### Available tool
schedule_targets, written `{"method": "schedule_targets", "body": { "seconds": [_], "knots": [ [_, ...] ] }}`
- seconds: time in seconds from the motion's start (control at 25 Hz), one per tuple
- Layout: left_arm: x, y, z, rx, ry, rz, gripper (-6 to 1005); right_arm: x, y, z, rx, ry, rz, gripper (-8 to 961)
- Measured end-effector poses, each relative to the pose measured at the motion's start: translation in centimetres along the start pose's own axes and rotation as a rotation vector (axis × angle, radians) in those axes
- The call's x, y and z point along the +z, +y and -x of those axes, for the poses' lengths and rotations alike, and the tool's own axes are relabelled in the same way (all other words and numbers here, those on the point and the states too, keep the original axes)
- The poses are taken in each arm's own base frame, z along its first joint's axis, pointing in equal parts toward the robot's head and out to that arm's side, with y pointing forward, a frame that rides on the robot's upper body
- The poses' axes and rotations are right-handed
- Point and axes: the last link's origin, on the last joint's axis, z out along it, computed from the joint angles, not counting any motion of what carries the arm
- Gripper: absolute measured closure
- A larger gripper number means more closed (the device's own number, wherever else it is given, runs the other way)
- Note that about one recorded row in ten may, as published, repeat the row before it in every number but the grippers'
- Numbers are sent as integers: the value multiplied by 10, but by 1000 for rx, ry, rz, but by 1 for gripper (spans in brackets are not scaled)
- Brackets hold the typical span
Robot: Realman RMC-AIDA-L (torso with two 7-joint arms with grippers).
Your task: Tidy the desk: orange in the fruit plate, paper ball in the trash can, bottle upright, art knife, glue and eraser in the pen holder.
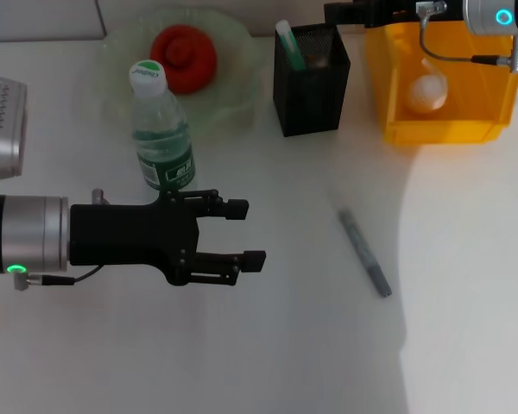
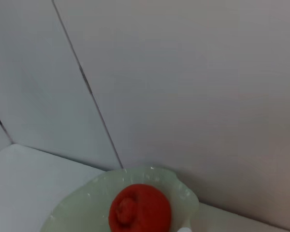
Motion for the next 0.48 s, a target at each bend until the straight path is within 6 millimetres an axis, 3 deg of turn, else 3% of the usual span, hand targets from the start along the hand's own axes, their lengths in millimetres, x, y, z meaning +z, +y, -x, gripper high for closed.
{"method": "schedule_targets", "body": {
  "seconds": [0.24,0.48],
  "knots": [
    [0,-1,0,0,-1,-3,216,-8,7,1,-22,21,61,471],
    [-1,-1,-1,1,-1,-5,216,-47,38,23,-102,88,184,345]
  ]
}}
